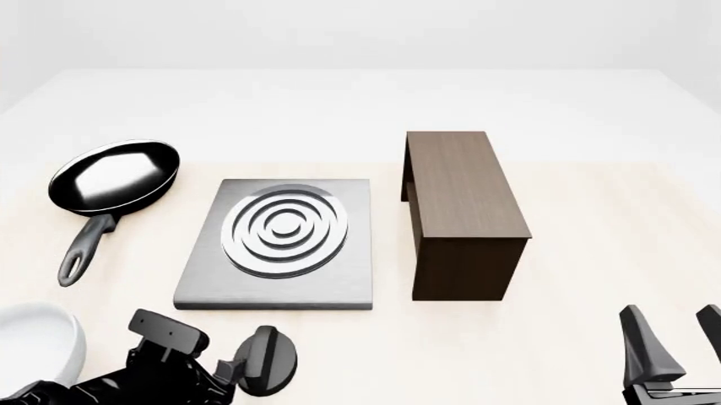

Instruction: Turn on the stove.

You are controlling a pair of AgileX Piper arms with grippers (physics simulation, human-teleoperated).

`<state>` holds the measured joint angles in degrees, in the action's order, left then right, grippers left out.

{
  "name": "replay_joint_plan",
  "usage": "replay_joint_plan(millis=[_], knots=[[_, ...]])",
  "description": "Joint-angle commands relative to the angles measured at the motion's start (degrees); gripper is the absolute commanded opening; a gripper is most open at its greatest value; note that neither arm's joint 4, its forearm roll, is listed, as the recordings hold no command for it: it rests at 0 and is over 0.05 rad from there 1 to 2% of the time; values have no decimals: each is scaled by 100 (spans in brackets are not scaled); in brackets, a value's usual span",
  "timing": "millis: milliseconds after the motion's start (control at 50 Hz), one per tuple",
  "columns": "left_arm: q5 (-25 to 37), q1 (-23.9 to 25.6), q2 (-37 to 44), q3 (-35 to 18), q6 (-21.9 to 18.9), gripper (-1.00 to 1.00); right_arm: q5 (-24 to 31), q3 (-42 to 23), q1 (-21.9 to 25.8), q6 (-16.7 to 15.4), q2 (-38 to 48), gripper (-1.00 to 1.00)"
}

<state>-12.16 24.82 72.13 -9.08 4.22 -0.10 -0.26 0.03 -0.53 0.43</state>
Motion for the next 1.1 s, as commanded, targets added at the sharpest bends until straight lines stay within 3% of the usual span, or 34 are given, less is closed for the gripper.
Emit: replay_joint_plan(millis=[20, 40, 60, 120, 380, 680, 800, 960, 1100], knots=[[-284, 242, 483, -1, 293, 100, 0, 0, 0, 0, 0, 100], [-274, 298, 486, -8, 338, 100, 0, 0, 0, 0, 0, 100], [-278, 600, 614, -52, 667, 100, 0, 0, 0, 1, 1, 100], [-279, 770, 682, -77, 858, 100, 0, 0, 1, 1, 0, 100], [-28, 1228, 445, -140, 1238, 100, 0, 0, 1, 2, -1, 100], [138, 1037, 201, -78, 1040, 100, 0, 0, -1, 1, -1, 100], [620, 893, -438, -49, 766, 100, 0, 0, 0, -3, 0, 100], [1371, 755, -1320, -144, 687, 100, 0, 0, -1, 2, -1, 100], [2091, 370, -2190, -399, 423, 100, 0, 0, 0, -1, 0, 100]])
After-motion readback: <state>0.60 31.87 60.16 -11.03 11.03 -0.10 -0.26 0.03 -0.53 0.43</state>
